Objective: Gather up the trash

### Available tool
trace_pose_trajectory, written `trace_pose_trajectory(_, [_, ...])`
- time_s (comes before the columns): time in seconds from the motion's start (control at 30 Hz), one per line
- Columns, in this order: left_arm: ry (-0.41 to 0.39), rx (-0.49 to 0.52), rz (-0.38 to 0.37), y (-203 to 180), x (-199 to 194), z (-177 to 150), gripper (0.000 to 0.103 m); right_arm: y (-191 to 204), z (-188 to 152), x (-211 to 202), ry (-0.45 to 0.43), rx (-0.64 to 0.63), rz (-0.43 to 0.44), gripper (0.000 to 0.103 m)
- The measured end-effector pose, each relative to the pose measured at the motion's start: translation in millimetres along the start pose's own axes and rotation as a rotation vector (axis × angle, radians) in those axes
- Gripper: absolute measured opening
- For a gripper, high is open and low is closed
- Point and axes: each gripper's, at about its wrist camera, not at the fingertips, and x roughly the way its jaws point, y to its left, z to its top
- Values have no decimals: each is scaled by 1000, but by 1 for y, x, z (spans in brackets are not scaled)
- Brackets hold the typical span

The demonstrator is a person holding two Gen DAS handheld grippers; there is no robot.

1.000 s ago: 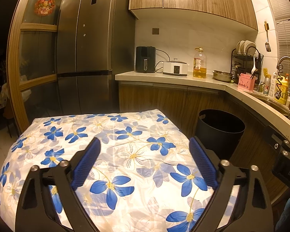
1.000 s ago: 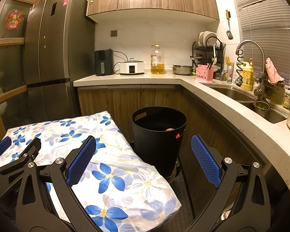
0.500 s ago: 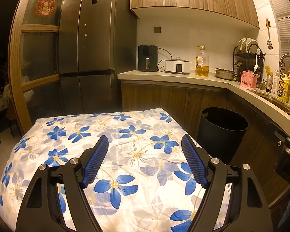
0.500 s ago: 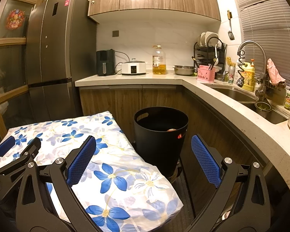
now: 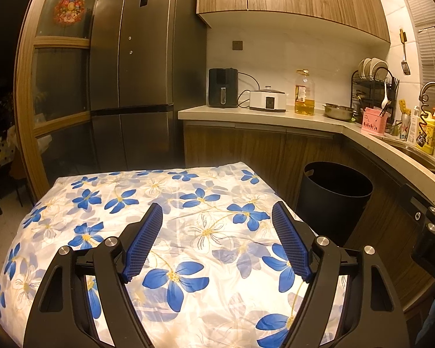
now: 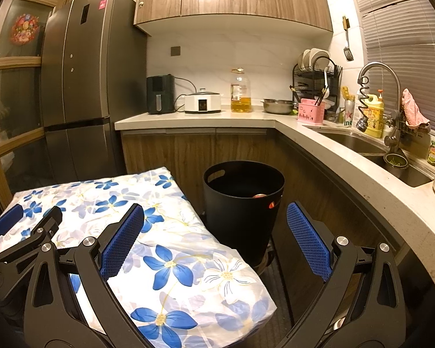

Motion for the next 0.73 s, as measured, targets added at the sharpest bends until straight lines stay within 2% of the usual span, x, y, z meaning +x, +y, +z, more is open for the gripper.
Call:
trace_pose_trajectory(0.2, [-1,1,9,2,-1,0,79,0,1,0,-4,-2,4,98])
trace_pose_trajectory(0.5, [-16,8,32,2,-5,2,90,0,4,-2,-10,-2,9,98])
trace_pose_trajectory(0.57, [-20,7,36,2,-6,2,96,0,5,-2,-11,-3,11,98])
trace_pose_trajectory(0.73, [-18,-13,41,5,-6,4,96,0,5,-3,-12,-2,12,98])
